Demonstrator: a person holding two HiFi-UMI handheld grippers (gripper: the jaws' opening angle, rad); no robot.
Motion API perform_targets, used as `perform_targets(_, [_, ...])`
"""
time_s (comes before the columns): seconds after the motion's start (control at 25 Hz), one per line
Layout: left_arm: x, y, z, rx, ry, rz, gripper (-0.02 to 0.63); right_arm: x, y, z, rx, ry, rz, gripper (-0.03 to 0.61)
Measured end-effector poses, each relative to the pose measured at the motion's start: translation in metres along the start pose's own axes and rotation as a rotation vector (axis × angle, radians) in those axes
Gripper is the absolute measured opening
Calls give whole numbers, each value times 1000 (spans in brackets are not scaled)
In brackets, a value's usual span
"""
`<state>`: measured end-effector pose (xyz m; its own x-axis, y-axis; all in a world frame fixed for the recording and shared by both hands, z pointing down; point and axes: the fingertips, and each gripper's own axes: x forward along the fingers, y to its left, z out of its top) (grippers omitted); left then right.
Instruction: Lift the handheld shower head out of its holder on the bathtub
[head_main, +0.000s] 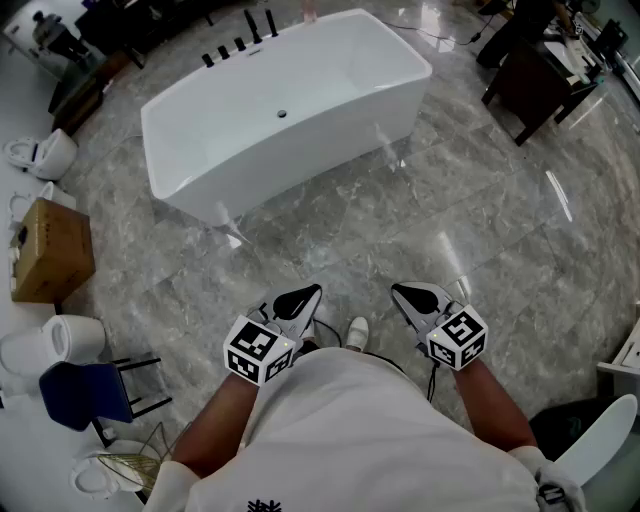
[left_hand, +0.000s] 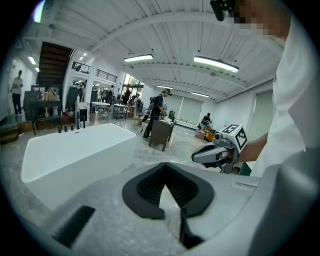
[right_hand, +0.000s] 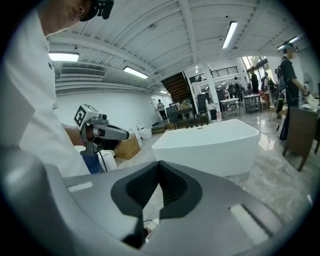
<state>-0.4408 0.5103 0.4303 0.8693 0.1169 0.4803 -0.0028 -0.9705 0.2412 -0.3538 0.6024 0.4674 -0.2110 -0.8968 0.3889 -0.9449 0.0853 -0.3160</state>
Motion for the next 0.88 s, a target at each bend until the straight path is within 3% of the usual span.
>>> perform_targets(0.52, [17, 15, 6, -57, -19, 32, 5, 11, -23, 8, -54, 2, 25, 12])
perform_targets(0.56, [20, 18, 8, -63, -20, 32, 5, 14, -26, 12, -59, -3, 26, 21])
perform_targets(0.64, [26, 29, 12, -70, -22, 30, 5, 24, -33, 18, -77, 3, 26, 129])
perform_targets(0.88, [60, 73, 29, -73, -29, -8, 5, 62, -72, 43, -104, -9, -26, 167])
